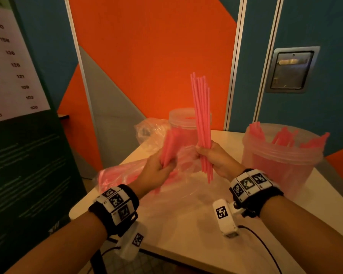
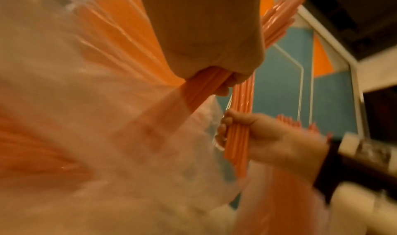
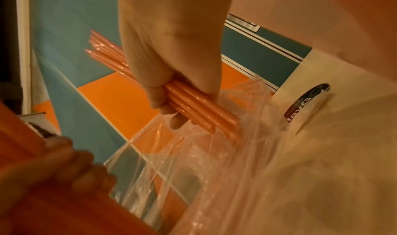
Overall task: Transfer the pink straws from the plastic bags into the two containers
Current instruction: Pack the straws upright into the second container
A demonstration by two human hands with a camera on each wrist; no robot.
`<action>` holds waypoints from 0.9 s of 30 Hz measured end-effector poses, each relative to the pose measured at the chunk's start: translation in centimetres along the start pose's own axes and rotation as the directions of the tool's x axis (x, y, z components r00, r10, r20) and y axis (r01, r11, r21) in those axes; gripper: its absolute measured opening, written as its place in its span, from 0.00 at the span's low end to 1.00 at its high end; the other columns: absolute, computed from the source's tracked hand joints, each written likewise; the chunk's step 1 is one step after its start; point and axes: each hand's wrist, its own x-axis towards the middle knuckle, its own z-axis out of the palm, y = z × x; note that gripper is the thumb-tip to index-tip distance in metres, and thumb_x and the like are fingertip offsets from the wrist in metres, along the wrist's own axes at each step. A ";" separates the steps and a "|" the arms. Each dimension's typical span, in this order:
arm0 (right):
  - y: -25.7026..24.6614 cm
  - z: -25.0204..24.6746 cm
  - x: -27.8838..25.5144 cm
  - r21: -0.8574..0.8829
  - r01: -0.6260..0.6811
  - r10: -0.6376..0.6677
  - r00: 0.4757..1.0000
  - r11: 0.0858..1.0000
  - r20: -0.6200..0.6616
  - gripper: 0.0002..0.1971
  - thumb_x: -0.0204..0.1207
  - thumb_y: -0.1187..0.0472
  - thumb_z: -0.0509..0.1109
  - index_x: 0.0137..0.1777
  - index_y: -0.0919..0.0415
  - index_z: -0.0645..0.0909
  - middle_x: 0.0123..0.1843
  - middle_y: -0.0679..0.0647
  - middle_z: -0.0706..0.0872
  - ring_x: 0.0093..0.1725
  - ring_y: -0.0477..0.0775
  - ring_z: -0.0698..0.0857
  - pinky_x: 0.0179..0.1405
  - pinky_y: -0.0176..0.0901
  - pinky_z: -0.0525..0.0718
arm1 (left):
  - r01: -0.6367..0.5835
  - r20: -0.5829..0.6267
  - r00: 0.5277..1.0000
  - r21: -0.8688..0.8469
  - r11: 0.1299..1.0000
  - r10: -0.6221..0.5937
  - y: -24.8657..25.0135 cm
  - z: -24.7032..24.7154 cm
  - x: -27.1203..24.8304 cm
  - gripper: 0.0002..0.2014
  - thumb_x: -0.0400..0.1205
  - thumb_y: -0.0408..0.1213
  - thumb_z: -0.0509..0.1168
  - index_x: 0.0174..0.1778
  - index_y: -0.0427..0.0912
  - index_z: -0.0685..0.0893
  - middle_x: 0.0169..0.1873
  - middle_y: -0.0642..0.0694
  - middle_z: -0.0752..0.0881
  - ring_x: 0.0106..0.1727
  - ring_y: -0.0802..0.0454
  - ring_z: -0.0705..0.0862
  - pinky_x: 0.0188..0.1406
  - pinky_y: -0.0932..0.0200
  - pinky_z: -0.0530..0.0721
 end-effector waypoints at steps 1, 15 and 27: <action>0.1 0.2 -0.1 0.016 0.006 -0.005 1.000 1.000 -0.011 0.05 0.80 0.70 0.63 0.48 0.59 0.74 0.35 0.55 0.79 0.34 0.51 0.80 0.41 0.41 0.82 | 0.035 -0.085 0.995 -0.119 0.992 -0.046 0.8 0.3 0.5 0.07 0.77 0.31 0.64 0.37 0.47 0.76 0.28 0.51 0.78 0.27 0.64 0.77 0.31 0.63 0.79; -0.6 -0.2 -5.7 0.118 0.263 -0.253 0.963 0.958 -0.088 0.08 0.81 0.62 0.63 0.55 0.51 0.80 0.43 0.51 0.86 0.41 0.48 0.84 0.41 0.39 0.84 | -0.004 -0.250 0.953 -0.579 0.815 -0.173 7.8 7.4 3.7 0.03 0.83 0.37 0.63 0.51 0.47 0.78 0.40 0.40 0.84 0.38 0.48 0.85 0.33 0.52 0.86; 2.8 -3.2 -8.6 -0.196 0.136 -0.155 0.984 0.971 -0.088 0.13 0.85 0.60 0.56 0.67 0.48 0.70 0.63 0.58 0.82 0.64 0.54 0.82 0.63 0.48 0.82 | 0.173 -0.099 0.963 -0.493 0.853 -0.252 6.8 13.8 2.2 0.31 0.69 0.41 0.78 0.65 0.40 0.74 0.52 0.44 0.85 0.53 0.50 0.85 0.55 0.53 0.85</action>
